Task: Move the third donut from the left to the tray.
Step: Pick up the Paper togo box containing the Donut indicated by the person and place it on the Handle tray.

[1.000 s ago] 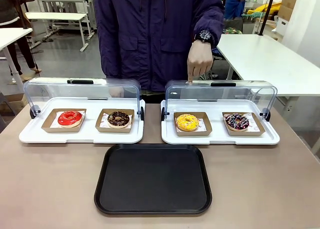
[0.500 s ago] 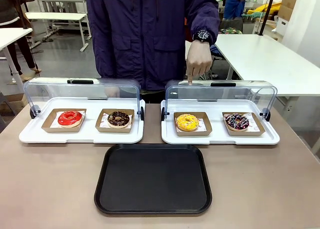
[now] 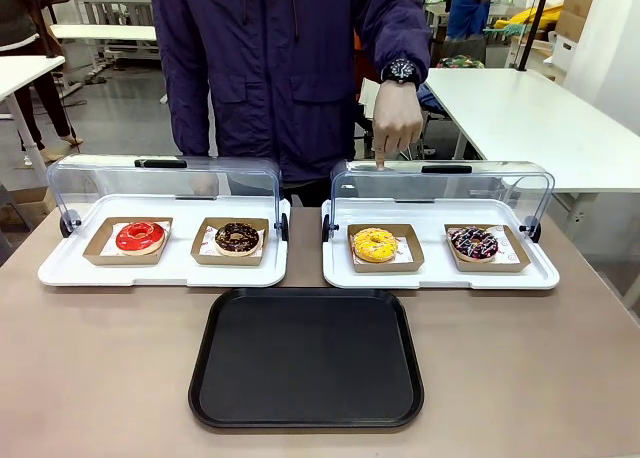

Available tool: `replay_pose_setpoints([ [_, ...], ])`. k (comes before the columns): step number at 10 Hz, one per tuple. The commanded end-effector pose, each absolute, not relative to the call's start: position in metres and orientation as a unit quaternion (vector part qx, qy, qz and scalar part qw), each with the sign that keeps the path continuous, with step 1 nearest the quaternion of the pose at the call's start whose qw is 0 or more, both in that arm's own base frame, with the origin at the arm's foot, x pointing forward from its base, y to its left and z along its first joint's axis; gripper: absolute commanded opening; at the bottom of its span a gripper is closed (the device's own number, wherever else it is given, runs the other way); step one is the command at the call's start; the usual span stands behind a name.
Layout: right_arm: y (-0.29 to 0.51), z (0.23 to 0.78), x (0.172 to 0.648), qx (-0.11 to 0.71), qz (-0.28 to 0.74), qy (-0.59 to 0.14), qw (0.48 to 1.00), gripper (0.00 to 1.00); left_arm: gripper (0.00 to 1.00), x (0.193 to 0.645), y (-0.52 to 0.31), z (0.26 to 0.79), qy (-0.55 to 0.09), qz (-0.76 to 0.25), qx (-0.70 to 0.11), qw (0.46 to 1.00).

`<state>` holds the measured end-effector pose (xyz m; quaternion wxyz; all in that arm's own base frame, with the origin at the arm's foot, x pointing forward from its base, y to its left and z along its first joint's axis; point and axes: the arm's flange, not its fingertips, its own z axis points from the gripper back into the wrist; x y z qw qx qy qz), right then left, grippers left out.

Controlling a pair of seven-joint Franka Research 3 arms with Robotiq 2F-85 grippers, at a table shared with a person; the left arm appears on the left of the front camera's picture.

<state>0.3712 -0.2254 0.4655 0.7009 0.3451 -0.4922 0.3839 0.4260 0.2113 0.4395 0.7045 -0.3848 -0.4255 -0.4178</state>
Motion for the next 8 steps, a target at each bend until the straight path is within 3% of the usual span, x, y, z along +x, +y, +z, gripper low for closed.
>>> replay_pose_setpoints([
  [1, -0.225, 0.466, 0.372, 0.347, 0.384, -0.5, 0.694, 1.0, 1.0, 0.426, 0.211, 0.443, -0.42, -0.417, -0.386, 0.708],
  [6, -0.225, 0.466, 0.371, 0.345, 0.384, -0.492, 0.701, 1.0, 1.0, 0.426, 0.211, 0.443, -0.42, -0.417, -0.386, 0.708],
  [8, -0.18, 0.501, 0.376, 0.329, 0.432, -0.466, 0.699, 1.0, 1.0, 0.426, 0.211, 0.443, -0.42, -0.417, -0.386, 0.708],
])
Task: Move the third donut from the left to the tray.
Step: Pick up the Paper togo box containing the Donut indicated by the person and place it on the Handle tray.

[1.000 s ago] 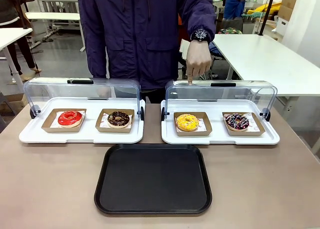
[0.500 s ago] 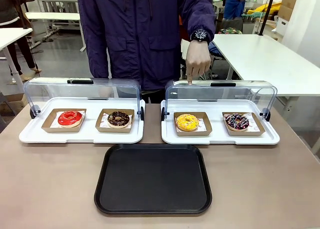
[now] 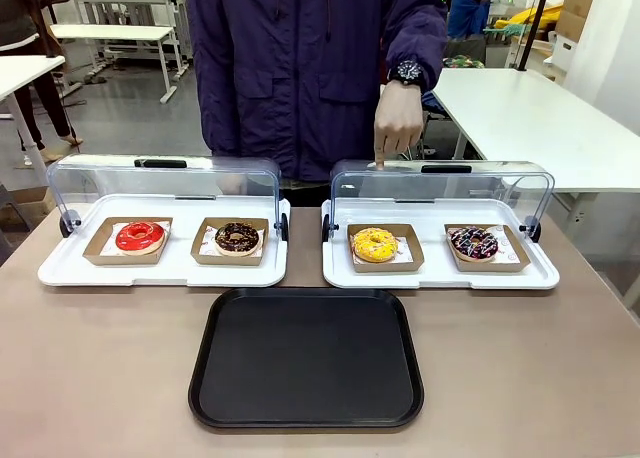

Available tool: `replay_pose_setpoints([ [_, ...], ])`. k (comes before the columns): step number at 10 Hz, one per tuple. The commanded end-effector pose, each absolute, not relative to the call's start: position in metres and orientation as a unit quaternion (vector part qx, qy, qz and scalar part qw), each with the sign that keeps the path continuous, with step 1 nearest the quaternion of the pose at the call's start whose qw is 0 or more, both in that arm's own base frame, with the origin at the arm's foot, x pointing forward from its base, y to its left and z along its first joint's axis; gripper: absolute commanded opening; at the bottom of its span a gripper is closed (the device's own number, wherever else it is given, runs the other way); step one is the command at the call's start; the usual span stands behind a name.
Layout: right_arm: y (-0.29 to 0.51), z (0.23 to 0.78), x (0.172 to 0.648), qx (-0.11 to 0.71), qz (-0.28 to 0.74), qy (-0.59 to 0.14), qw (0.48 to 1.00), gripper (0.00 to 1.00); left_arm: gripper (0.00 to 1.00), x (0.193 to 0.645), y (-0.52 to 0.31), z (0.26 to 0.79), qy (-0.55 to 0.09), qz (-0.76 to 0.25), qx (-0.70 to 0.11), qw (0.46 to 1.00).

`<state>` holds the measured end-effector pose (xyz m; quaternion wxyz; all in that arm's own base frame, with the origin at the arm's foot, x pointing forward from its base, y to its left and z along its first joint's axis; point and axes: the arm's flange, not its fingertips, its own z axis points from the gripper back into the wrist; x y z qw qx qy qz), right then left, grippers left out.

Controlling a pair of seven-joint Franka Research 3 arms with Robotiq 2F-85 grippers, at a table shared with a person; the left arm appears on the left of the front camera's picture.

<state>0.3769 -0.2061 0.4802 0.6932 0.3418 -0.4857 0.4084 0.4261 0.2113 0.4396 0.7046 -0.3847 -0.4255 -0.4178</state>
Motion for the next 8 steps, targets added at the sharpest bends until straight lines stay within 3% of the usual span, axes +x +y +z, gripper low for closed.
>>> replay_pose_setpoints([
  [1, -0.152, 0.515, 0.38, 0.311, 0.453, -0.452, 0.703, 1.0, 1.0, 0.426, 0.211, 0.443, -0.42, -0.417, -0.386, 0.708],
  [4, -0.055, 0.534, 0.384, 0.231, 0.523, -0.397, 0.718, 1.0, 1.0, 0.426, 0.211, 0.443, -0.42, -0.417, -0.386, 0.708],
  [8, 0.063, 0.494, 0.403, 0.112, 0.58, -0.305, 0.747, 1.0, 1.0, 0.426, 0.211, 0.443, -0.42, -0.417, -0.386, 0.708],
])
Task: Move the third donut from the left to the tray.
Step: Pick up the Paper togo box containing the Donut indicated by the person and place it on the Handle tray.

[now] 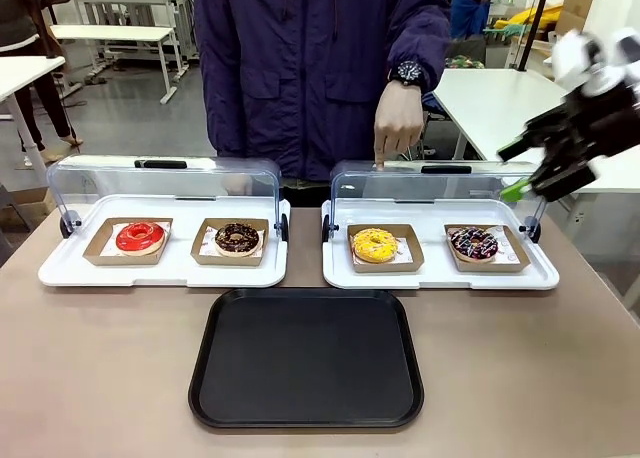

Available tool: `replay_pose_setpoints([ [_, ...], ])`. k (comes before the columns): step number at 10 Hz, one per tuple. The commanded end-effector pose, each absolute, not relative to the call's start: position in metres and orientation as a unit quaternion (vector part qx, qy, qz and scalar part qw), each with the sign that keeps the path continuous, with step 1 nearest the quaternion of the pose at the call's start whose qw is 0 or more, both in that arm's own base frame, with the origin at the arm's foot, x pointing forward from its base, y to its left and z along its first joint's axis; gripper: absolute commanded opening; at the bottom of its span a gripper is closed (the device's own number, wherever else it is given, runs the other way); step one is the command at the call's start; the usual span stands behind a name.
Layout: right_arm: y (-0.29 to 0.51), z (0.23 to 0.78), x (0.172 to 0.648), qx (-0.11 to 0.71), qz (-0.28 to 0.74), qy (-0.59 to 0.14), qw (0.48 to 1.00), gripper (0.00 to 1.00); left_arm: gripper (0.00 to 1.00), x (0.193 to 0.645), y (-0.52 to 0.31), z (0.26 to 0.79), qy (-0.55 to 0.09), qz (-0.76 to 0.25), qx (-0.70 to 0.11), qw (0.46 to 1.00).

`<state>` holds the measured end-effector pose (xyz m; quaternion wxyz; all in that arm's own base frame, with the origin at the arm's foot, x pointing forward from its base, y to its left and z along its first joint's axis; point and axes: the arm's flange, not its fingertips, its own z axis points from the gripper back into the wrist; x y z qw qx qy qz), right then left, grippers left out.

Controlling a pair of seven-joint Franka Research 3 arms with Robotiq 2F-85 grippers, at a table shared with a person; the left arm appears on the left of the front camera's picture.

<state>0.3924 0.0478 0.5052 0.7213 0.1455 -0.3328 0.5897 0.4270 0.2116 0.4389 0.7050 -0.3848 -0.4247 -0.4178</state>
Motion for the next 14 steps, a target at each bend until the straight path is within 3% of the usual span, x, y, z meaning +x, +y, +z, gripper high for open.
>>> replay_pose_setpoints([
  [1, 0.077, 0.485, 0.409, 0.088, 0.586, -0.296, 0.75, 1.0, 1.0, 0.426, 0.211, 0.443, -0.42, -0.417, -0.386, 0.708],
  [9, 0.085, 0.481, 0.407, 0.093, 0.603, -0.314, 0.727, 1.0, 1.0, 0.426, 0.211, 0.443, -0.42, -0.417, -0.386, 0.708],
  [14, 0.176, 0.439, 0.431, 0.051, 0.65, -0.204, 0.73, 1.0, 1.0, 0.426, 0.211, 0.443, -0.42, -0.417, -0.386, 0.708],
])
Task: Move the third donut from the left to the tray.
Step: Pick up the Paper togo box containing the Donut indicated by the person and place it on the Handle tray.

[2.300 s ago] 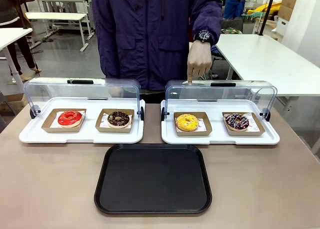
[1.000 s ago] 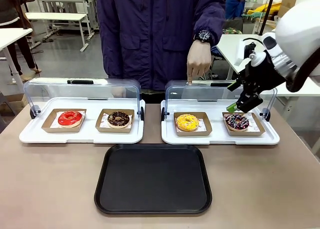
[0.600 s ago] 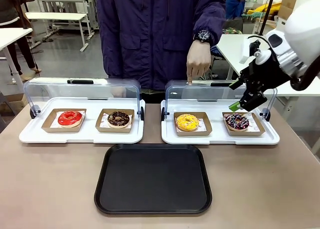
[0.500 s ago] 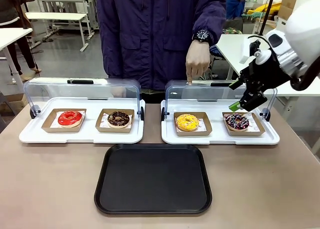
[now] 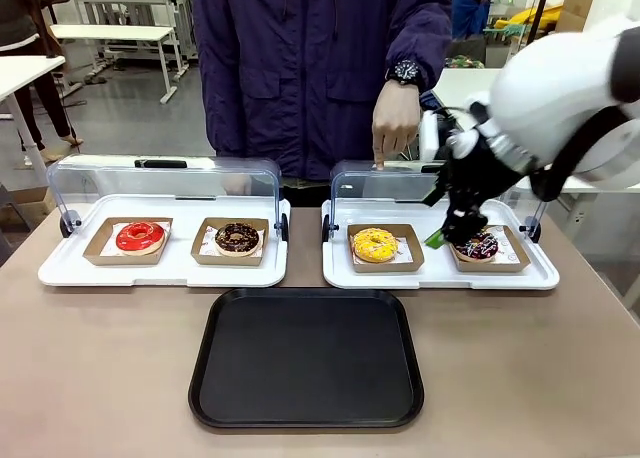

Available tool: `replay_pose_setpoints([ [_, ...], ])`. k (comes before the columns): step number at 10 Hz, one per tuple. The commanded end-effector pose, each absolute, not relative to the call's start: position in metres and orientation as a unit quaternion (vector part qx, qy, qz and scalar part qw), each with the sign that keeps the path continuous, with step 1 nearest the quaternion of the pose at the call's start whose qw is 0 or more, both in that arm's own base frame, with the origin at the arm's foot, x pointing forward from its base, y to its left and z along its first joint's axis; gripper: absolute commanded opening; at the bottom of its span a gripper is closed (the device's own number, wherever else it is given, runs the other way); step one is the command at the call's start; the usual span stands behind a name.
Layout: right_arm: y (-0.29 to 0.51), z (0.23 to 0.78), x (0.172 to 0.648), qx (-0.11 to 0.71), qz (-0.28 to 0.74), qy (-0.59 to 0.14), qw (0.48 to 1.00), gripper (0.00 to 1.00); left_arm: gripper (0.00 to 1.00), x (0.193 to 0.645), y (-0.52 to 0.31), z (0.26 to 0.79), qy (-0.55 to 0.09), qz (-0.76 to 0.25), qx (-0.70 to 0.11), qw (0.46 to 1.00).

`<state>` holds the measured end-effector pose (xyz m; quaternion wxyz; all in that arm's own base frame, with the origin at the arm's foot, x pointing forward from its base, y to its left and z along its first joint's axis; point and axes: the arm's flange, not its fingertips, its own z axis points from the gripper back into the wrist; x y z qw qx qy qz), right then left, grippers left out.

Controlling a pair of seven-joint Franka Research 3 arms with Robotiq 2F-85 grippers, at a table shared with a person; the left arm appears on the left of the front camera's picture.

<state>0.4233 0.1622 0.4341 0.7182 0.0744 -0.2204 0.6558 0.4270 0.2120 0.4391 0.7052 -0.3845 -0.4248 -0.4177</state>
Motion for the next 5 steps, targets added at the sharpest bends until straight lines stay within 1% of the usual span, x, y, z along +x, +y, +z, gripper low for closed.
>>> replay_pose_setpoints([
  [1, 0.193, 0.429, 0.428, 0.031, 0.657, -0.191, 0.729, 1.0, 1.0, 0.426, 0.211, 0.443, -0.42, -0.417, -0.386, 0.708],
  [5, 0.224, 0.401, 0.44, -0.017, 0.674, -0.147, 0.723, 1.0, 1.0, 0.426, 0.211, 0.443, -0.42, -0.417, -0.386, 0.708],
])
